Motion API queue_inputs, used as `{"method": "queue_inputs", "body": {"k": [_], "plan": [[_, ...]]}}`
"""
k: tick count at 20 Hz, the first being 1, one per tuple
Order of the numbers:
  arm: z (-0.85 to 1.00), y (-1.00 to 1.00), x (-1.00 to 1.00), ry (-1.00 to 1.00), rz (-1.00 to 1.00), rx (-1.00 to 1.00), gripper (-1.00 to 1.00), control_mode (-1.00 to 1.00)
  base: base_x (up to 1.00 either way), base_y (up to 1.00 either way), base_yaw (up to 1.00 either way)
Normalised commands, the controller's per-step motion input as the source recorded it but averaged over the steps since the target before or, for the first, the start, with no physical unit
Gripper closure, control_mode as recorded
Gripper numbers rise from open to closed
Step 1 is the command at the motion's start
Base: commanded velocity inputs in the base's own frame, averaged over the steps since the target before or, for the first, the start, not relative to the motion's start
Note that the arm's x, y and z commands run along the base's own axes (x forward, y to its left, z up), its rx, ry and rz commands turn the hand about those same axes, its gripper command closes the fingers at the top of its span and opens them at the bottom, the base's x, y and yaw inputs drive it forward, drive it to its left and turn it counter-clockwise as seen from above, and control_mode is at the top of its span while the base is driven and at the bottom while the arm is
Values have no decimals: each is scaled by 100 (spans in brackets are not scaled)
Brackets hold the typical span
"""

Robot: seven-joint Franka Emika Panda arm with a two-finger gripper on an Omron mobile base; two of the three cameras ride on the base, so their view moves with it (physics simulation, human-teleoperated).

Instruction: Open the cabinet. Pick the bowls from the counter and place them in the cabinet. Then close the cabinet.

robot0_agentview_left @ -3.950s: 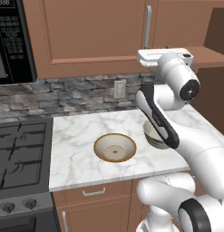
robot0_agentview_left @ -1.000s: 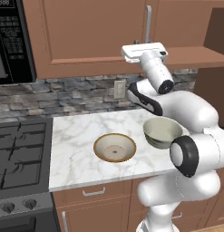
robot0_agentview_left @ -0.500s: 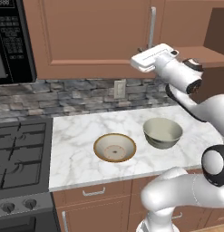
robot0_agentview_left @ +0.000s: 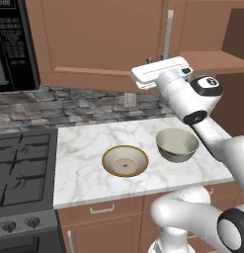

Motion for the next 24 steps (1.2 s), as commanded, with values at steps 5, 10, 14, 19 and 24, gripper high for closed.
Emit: {"method": "queue_inputs", "body": {"k": [5,10,14,19,24], "plan": [[6,100,-100,0,11,-13,100,-100,0,0,0],[64,100,-100,0,10,-21,100,-100,0,0,0],[70,100,-82,3,8,-24,100,-100,0,0,0],[36,44,-31,4,7,-19,-100,-100,0,0,0],[0,-94,-76,-14,9,-1,-100,-100,0,0,0]]}}
